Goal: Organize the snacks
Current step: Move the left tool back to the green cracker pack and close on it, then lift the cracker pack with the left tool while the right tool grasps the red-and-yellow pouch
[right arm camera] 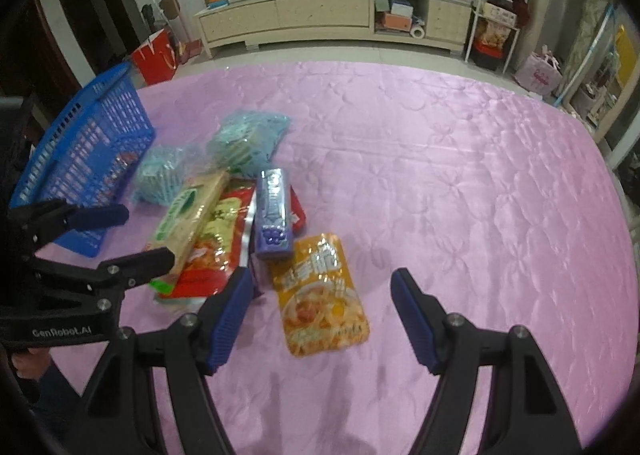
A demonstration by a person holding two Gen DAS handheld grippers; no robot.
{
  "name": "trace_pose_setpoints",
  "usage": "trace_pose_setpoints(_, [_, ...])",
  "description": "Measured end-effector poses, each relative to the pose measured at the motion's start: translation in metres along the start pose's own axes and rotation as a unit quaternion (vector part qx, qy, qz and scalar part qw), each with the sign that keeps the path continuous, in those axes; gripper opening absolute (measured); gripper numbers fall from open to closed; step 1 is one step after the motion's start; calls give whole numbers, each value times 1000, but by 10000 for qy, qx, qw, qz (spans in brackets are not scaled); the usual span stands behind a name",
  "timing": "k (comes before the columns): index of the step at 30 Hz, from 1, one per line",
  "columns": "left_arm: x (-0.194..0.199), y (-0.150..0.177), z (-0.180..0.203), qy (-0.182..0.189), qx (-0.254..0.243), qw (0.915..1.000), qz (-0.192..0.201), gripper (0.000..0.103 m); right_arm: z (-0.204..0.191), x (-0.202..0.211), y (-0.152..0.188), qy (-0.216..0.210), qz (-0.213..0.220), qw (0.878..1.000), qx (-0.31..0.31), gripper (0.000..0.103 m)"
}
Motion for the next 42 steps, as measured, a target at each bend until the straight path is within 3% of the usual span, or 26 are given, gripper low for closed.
trace_pose_setpoints(6, [-29,-5,-5,-124,-132,9997,-188,73,1,-25,-4,-149,-74,9997,-157,75])
trace_pose_setpoints(13, [-47,-11,-15,96,66,9996,-274,73,1,-23,-1,62,63,10000,-7,76])
trace_pose_setpoints(15, [-49,-12,-15,130,20,9995,-285,66,7,-25,1,-171,-5,9997,-181,76])
trace_pose_setpoints(17, [-49,-12,-13,125,7,9994,-327,59,12,-25,2,250,23,9997,2,75])
trace_pose_setpoints(20, [-47,-10,-8,-1,-38,9995,-323,59,13,-22,5,690,114,9972,254,75])
trace_pose_setpoints(25, [-32,-3,4,-123,-53,9997,-211,58,18,-15,12,166,-4,9997,-158,75])
trace_pose_setpoints(30, [-6,9,-2,-336,-35,9994,25,58,-5,-6,11,-718,36,9969,-306,75])
trace_pose_setpoints(33, [8,17,-10,-415,-6,9991,122,58,-24,-7,9,-1179,-197,9926,-220,75])
trace_pose_setpoints(38, [29,27,-15,-448,-139,9987,214,58,-38,-20,13,-1176,-717,9902,-236,75])
trace_pose_setpoints(42, [31,34,-22,-482,-153,9984,241,58,-53,-22,7,-1077,-889,9902,-95,75])
Point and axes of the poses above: each gripper's, at about its wrist camera, not at the fingertips, and x roughly against the way its jaws point, z to its right, y to its underside, the point moved 2 cm from there along -x, roughly the way its jaws point, and after that the axes turned 7 degrees about z, right-handed, at the moved point
